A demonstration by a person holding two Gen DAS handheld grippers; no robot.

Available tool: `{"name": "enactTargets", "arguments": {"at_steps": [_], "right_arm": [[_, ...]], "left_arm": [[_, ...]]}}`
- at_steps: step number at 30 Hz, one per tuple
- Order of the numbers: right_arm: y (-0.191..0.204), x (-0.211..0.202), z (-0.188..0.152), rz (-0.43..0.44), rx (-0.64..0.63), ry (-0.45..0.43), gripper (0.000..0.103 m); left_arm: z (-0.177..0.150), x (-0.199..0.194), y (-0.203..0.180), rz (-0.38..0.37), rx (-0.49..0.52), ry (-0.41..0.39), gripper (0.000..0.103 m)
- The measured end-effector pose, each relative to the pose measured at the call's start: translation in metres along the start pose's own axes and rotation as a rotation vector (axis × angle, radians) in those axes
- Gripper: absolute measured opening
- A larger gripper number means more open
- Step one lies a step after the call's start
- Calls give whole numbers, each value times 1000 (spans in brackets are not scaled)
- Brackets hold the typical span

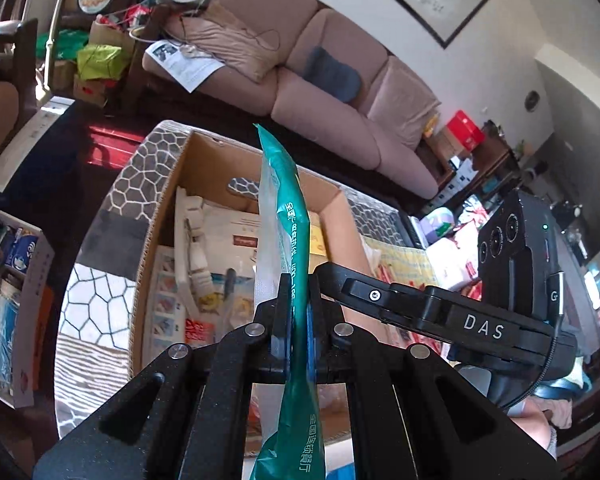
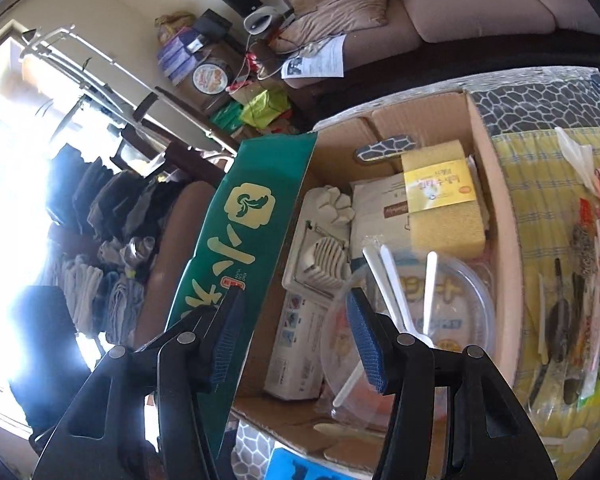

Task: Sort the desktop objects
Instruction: 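Carry the green packet with the left gripper over the cardboard box, then lower the green packet into the box and open the left gripper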

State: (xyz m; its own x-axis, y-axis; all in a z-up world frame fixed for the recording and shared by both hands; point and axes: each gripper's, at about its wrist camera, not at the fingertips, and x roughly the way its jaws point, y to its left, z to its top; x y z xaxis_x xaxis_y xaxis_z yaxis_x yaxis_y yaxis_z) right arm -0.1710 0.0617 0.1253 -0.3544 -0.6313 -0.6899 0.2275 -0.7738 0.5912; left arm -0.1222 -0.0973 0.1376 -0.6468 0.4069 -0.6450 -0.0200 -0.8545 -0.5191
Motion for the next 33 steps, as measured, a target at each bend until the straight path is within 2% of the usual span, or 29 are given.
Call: {"name": "enactTargets", "arguments": {"at_steps": [7,11,16,18,20,25,30,33], "right_arm": [[-10,60,10,-27,20,70,56],[-23,72,13,-41,34,91,56],[-32,79,17,-85,25,114,56],[-33,83,16,-92,28,124,56],[-33,84,15,-97,19,126,56],[-29,83,14,-98,14,118,56],[-30,72,17,-93,20,90,56],[-29,62,16,-99,7,81,56]], "left_arm": [[5,41,37,77,-8,48,5],[1,56,36,121,22,60,5],[-2,74,40,159,0,119,6],[-2,73,41,161,-1,117,8],[-2,68,42,156,-1,108,18],[-4,54,33,181,72,124,19],[-8,45,21,251,186,121,19],[-9,45,24,232,168,135,19]]}}
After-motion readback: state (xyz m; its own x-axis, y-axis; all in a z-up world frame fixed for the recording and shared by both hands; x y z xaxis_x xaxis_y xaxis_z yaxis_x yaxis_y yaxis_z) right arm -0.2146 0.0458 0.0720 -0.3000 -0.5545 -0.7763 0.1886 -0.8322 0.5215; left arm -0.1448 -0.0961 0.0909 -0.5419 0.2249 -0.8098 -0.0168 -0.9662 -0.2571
